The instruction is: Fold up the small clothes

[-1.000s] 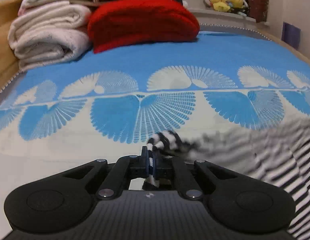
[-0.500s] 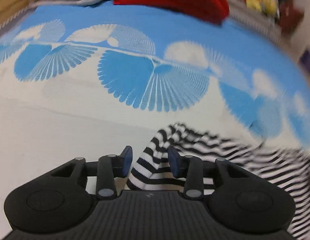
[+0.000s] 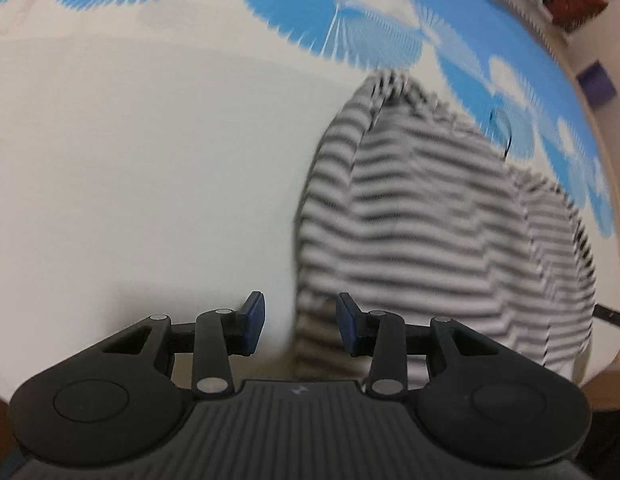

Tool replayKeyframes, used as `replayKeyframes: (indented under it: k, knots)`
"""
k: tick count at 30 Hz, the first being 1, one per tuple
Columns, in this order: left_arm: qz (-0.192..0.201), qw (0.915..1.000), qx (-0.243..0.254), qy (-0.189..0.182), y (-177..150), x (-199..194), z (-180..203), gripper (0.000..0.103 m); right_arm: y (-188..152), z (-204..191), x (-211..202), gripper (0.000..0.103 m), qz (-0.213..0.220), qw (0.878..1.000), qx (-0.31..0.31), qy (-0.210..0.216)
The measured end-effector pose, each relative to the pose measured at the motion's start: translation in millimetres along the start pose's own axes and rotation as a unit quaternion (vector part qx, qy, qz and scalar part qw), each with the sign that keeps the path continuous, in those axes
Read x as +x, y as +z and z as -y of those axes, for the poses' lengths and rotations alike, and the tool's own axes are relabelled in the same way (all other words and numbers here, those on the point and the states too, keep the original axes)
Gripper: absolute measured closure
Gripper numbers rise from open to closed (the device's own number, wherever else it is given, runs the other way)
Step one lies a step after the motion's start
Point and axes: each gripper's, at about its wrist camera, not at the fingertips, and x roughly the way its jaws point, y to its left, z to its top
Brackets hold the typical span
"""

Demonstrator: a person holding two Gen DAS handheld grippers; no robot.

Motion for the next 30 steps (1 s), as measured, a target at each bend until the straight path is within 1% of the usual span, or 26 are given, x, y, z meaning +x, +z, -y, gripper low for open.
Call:
replayKeyframes:
  k: [3,5,10,14,16,18,19,20,21,22,23,24,25,26,27,28,29,30]
  knots:
    - [-0.024,0.9995,0.02,0.007,-15.5,6.9,-2.2,0.059,-13.0,-2.2,0.1,0.055,-0.025,1.0,-0.011,0.008]
    - [-0.039,0.9988,0.029,0.001,-22.1,13.0,-1.4,0.059,-17.6,-7.5,2.5,0.054,-0.038,0.999,-0.025,0.003]
    - [-0.04,0.9989,0.003,-0.024,-23.1,21.5,0.5,0.059,-23.5,-16.5,12.2,0.052,-0.061,0.997,-0.04,-0.016]
    - [-0.058,0.9979,0.027,0.006,-24.0,36.9,15.7,0.06,-25.4,-22.5,18.5,0.051,-0.074,0.995,-0.053,-0.026]
    - [-0.056,0.9975,0.042,0.01,-22.8,38.4,22.6,0.062,-25.6,-24.6,21.3,0.051,-0.079,0.995,-0.059,-0.029]
    - [-0.057,0.9967,0.058,0.007,-22.8,38.5,27.3,0.073,-24.4,-27.5,24.3,0.051,-0.083,0.994,-0.066,-0.029]
    - [-0.062,0.9959,0.066,0.0,-23.1,38.6,29.2,0.092,-23.7,-28.9,25.9,0.051,-0.085,0.994,-0.068,-0.026]
    - [-0.062,0.9951,0.077,0.002,-23.0,37.8,31.7,0.099,-22.9,-30.1,27.7,0.052,-0.088,0.993,-0.069,-0.023]
    - [-0.058,0.994,0.093,0.009,-23.3,35.6,34.6,0.101,-22.6,-31.5,29.5,0.052,-0.092,0.993,-0.07,-0.02]
    - [-0.052,0.9933,0.102,0.012,-22.8,30.9,34.8,0.101,-22.0,-32.7,31.4,0.059,-0.095,0.993,-0.072,-0.017]
    - [-0.042,0.9938,0.103,0.013,-21.1,24.8,33.6,0.101,-21.7,-33.3,31.8,0.077,-0.096,0.993,-0.073,-0.012]
    - [-0.024,0.995,0.096,0.015,-18.3,15.0,30.2,0.101,-20.2,-33.0,30.3,0.091,-0.092,0.993,-0.073,-0.008]
    - [-0.001,0.9968,0.079,0.008,-14.5,1.3,23.7,0.102,-16.9,-31.2,23.8,0.091,-0.081,0.995,-0.066,0.001]
    - [0.024,0.998,0.059,-0.007,-11.5,-14.0,17.1,0.102,-11.5,-26.9,12.6,0.093,-0.057,0.997,-0.049,0.014]
    - [0.051,0.9974,0.047,-0.021,-10.1,-30.7,10.9,0.102,-5.4,-20.0,-1.2,0.093,-0.028,0.999,-0.024,0.034]
    - [0.066,0.9963,0.051,-0.02,-12.3,-40.6,12.0,0.102,0.3,-10.0,-17.9,0.093,0.005,0.998,0.011,0.065]
    - [0.071,0.9954,0.064,-0.008,-16.1,-45.5,11.9,0.102,3.1,-0.9,-30.5,0.093,0.028,0.996,0.032,0.085]
    - [0.055,0.9958,0.074,0.004,-20.3,-40.4,12.1,0.101,3.1,4.2,-37.7,0.093,0.037,0.996,0.029,0.08]
